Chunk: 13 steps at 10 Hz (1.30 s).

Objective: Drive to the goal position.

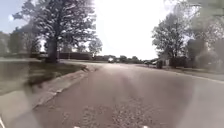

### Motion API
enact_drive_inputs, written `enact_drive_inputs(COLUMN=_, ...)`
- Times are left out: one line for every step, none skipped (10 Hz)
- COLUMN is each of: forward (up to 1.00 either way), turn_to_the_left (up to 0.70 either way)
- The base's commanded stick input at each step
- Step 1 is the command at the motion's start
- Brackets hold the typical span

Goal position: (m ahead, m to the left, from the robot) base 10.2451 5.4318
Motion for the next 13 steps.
enact_drive_inputs(forward=1.00, turn_to_the_left=0.02)
enact_drive_inputs(forward=1.00, turn_to_the_left=0.02)
enact_drive_inputs(forward=1.00, turn_to_the_left=0.02)
enact_drive_inputs(forward=1.00, turn_to_the_left=0.02)
enact_drive_inputs(forward=1.00, turn_to_the_left=0.02)
enact_drive_inputs(forward=1.00, turn_to_the_left=0.03)
enact_drive_inputs(forward=1.00, turn_to_the_left=0.03)
enact_drive_inputs(forward=1.00, turn_to_the_left=0.19)
enact_drive_inputs(forward=1.00, turn_to_the_left=0.37)
enact_drive_inputs(forward=1.00, turn_to_the_left=0.34)
enact_drive_inputs(forward=1.00, turn_to_the_left=0.08)
enact_drive_inputs(forward=1.00, turn_to_the_left=0.00)
enact_drive_inputs(forward=1.00, turn_to_the_left=0.00)
